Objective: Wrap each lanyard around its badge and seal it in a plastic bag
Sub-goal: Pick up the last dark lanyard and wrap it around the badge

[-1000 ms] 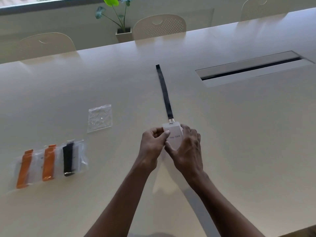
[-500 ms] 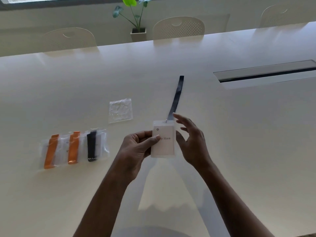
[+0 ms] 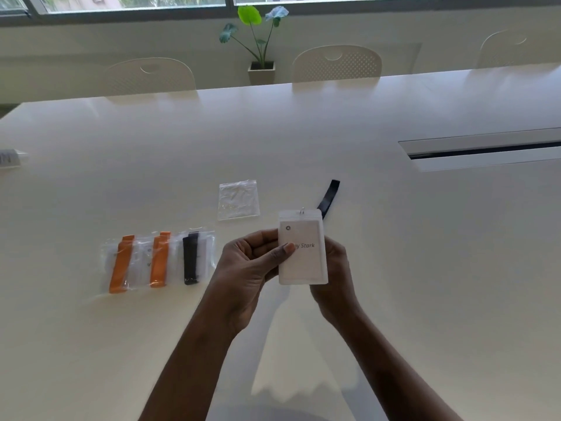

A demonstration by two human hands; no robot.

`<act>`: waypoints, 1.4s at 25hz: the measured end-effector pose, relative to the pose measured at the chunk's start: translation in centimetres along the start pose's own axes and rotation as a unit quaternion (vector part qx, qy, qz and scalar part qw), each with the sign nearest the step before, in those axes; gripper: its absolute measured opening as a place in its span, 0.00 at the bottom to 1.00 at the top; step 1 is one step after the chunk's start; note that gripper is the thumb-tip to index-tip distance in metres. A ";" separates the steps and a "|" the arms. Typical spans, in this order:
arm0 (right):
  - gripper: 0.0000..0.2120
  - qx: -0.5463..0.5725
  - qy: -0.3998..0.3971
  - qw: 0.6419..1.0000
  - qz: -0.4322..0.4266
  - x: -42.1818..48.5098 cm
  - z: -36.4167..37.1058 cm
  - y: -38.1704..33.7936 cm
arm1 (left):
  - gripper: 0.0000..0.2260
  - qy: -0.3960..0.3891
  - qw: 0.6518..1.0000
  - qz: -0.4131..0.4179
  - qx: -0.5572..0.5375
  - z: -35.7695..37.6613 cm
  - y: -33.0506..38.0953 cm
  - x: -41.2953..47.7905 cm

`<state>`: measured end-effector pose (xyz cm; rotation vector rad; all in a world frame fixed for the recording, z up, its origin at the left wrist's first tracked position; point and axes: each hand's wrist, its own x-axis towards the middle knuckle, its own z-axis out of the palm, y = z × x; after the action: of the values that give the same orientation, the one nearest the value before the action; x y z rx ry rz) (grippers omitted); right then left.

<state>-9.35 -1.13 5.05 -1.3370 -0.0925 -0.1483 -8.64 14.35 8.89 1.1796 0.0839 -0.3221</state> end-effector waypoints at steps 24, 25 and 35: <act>0.16 -0.076 -0.019 0.984 0.158 -5.4 4.2 -1.7 | 0.10 0.132 0.982 0.113 0.079 -0.8 -0.8 1.6; 0.16 -0.094 -0.020 0.984 0.151 -5.4 4.2 -2.0 | 0.12 0.126 0.985 0.096 0.063 -0.9 -0.7 1.7; 0.11 -0.418 0.054 0.903 -0.079 -5.2 3.1 -4.1 | 0.21 0.094 0.990 0.035 -0.104 -1.7 0.6 2.1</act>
<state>-15.08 1.27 8.92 -2.1781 -0.0411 -0.4353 -6.35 15.70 8.25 1.0006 0.2351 -0.1365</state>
